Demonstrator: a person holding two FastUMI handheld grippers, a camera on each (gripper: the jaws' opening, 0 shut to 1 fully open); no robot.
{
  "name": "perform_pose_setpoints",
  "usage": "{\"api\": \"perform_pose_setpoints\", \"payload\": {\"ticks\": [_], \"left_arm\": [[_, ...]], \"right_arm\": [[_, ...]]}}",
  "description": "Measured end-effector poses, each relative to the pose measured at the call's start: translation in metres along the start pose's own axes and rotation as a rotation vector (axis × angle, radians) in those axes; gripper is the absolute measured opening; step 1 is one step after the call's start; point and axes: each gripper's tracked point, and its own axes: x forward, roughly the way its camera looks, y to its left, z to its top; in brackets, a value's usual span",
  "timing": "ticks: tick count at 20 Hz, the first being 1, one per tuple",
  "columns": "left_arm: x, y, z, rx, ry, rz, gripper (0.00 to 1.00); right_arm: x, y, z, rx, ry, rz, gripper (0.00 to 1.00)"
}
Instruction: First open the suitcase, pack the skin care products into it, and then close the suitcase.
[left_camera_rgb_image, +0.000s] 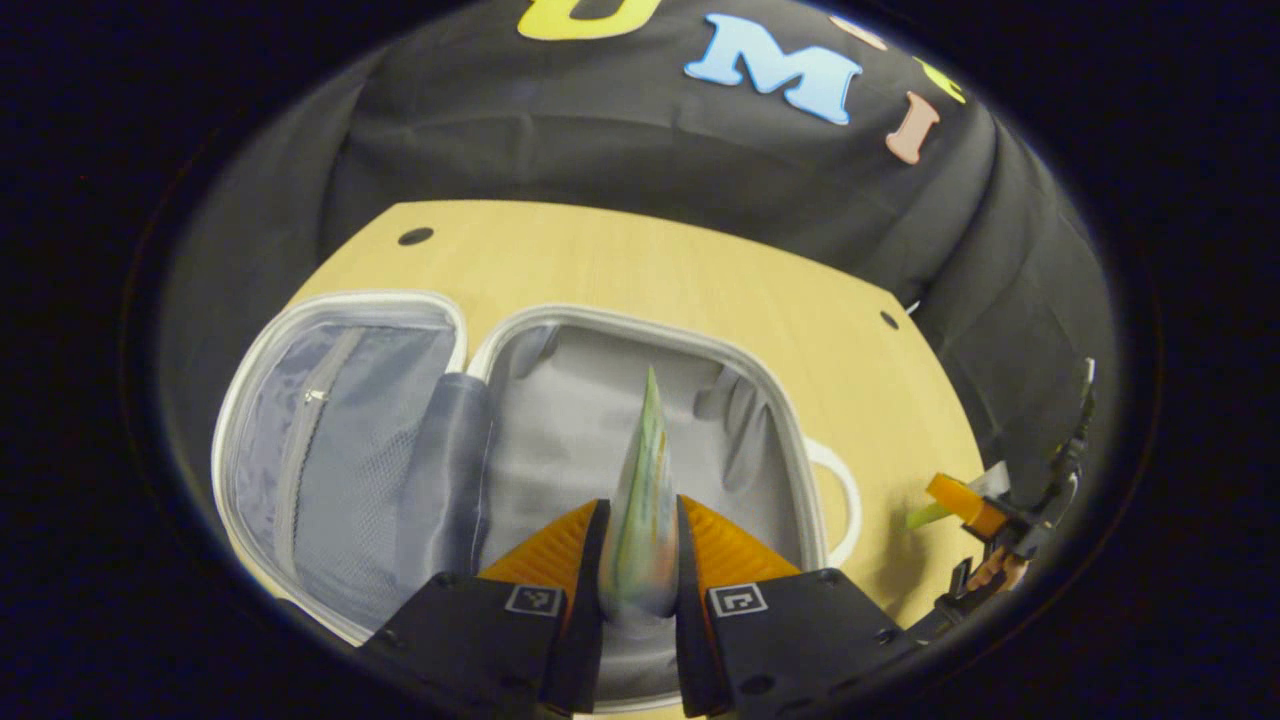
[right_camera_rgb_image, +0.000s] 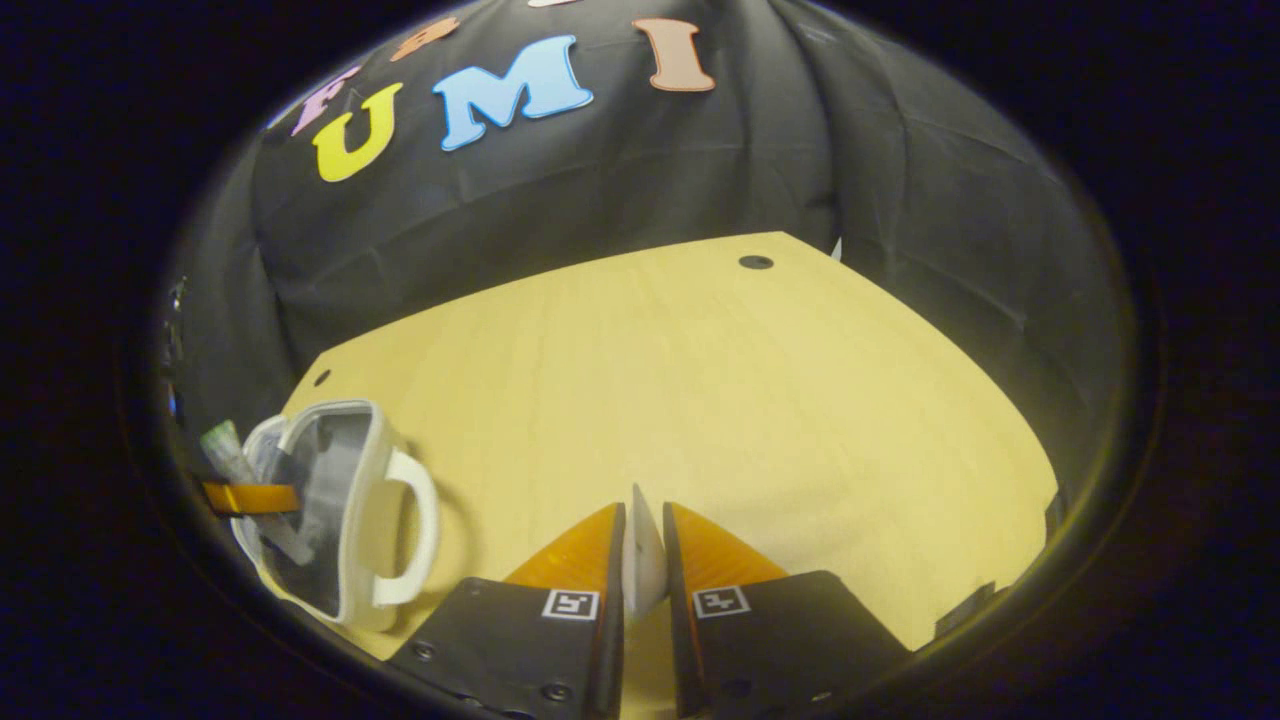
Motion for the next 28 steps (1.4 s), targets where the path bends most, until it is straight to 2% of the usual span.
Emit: {"api": "perform_pose_setpoints", "payload": {"ticks": [2, 5, 6, 8, 10, 12, 13, 16, 21, 22, 23, 24, 26, 28], "left_arm": [[0.012, 0.007, -0.007, 0.036, 0.035, -0.013, 0.39], [0.015, 0.009, -0.006, 0.061, 0.025, -0.048, 0.47], [0.011, 0.006, 0.0, 0.068, 0.001, -0.065, 0.63], [-0.006, 0.006, 0.015, 0.082, -0.072, -0.085, 0.9], [-0.034, 0.015, 0.029, 0.067, -0.156, -0.096, 0.96], [-0.069, 0.036, 0.042, 0.036, -0.241, -0.083, 0.97], [-0.087, 0.05, 0.048, 0.019, -0.287, -0.069, 0.97], [-0.134, 0.11, 0.057, -0.036, -0.385, 0.016, 0.97], [-0.178, 0.22, 0.053, -0.134, -0.435, 0.19, 0.97], [-0.182, 0.238, 0.052, -0.152, -0.438, 0.211, 0.97], [-0.185, 0.257, 0.05, -0.165, -0.44, 0.24, 0.96], [-0.188, 0.278, 0.05, -0.169, -0.442, 0.273, 0.97], [-0.189, 0.32, 0.049, -0.17, -0.431, 0.321, 0.97], [-0.181, 0.358, 0.046, -0.185, -0.39, 0.337, 0.96]], "right_arm": [[-0.027, 0.052, -0.001, 0.011, -0.002, 0.065, 0.19], [-0.054, 0.129, -0.004, 0.009, 0.02, 0.198, 0.19], [-0.06, 0.152, -0.009, 0.006, 0.032, 0.239, 0.19], [-0.06, 0.183, -0.018, -0.022, 0.061, 0.289, 0.19], [-0.052, 0.204, -0.032, -0.043, 0.117, 0.321, 0.19], [-0.04, 0.222, -0.047, -0.064, 0.178, 0.353, 0.15], [-0.031, 0.227, -0.052, -0.086, 0.2, 0.351, 0.19], [-0.011, 0.237, -0.069, -0.137, 0.25, 0.347, 0.21], [-0.01, 0.248, -0.055, -0.197, 0.166, 0.371, 0.29], [-0.015, 0.25, -0.05, -0.215, 0.131, 0.37, 0.59], [-0.022, 0.246, -0.038, -0.24, 0.08, 0.358, 0.62], [-0.026, 0.243, -0.026, -0.265, 0.018, 0.342, 0.86], [-0.044, 0.231, 0.008, -0.309, -0.125, 0.293, 0.92], [-0.065, 0.209, 0.044, -0.342, -0.268, 0.216, 0.93]]}}
